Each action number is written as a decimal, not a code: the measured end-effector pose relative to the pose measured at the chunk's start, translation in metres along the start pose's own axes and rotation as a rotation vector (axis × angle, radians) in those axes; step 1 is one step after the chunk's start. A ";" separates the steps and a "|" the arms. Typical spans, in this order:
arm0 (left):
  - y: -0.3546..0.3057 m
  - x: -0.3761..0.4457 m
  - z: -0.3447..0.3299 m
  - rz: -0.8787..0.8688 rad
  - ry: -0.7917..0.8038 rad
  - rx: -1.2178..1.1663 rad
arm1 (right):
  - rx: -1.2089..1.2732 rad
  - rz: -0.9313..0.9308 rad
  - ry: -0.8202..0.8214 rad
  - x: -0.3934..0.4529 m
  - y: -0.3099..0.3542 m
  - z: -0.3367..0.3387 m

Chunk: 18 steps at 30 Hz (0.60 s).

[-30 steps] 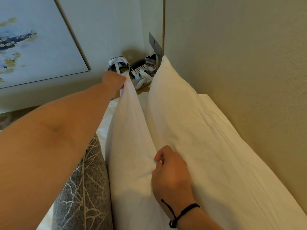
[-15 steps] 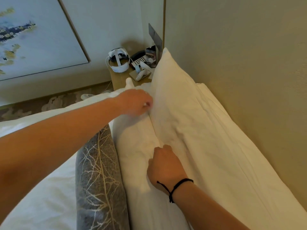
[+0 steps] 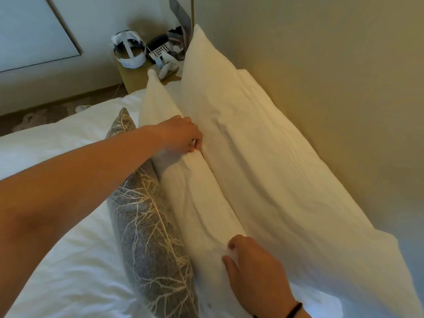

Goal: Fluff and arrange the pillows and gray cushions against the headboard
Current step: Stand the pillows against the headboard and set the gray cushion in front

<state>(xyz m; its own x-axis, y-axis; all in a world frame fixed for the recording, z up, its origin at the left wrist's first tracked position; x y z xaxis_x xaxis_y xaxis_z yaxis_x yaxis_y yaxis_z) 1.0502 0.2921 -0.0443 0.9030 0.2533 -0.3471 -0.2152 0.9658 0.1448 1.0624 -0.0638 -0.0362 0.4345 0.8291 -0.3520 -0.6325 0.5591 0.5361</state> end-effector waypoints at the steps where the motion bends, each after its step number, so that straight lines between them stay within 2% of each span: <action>1: 0.000 -0.001 0.000 0.035 0.000 -0.069 | 0.027 -0.032 -0.014 -0.011 -0.006 -0.001; 4: -0.008 -0.008 -0.004 0.099 0.029 -0.216 | 0.198 -0.161 -0.073 -0.035 -0.023 0.000; 7: -0.023 -0.013 -0.005 0.049 0.057 -0.198 | 0.313 -0.282 -0.071 -0.051 -0.041 0.001; 11: -0.060 -0.024 -0.003 0.006 0.062 -0.263 | 0.499 -0.463 0.060 -0.065 -0.060 -0.001; 13: -0.083 -0.030 -0.006 -0.051 0.119 -0.232 | 0.709 -0.610 0.100 -0.071 -0.068 0.001; 16: -0.107 -0.035 -0.009 -0.050 0.134 -0.157 | 1.049 -0.708 0.029 -0.081 -0.083 0.006; 18: -0.114 -0.038 -0.007 0.005 0.087 -0.139 | 1.070 -0.651 -0.084 -0.091 -0.087 0.011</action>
<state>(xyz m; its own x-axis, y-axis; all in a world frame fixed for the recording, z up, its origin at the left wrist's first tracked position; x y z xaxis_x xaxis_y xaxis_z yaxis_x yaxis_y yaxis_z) 1.0382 0.1727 -0.0543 0.8674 0.2562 -0.4267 -0.2745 0.9614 0.0194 1.0850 -0.1878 -0.0430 0.5345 0.3779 -0.7560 0.5335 0.5429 0.6485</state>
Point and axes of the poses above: each hand's wrist, its own x-axis towards the middle knuckle, its own z-axis out of the back of the hand, y = z × x, the point moved 1 cm from there along x, towards the middle knuckle, and after that the axes turned 10 degrees about x, right-handed, at the moved point
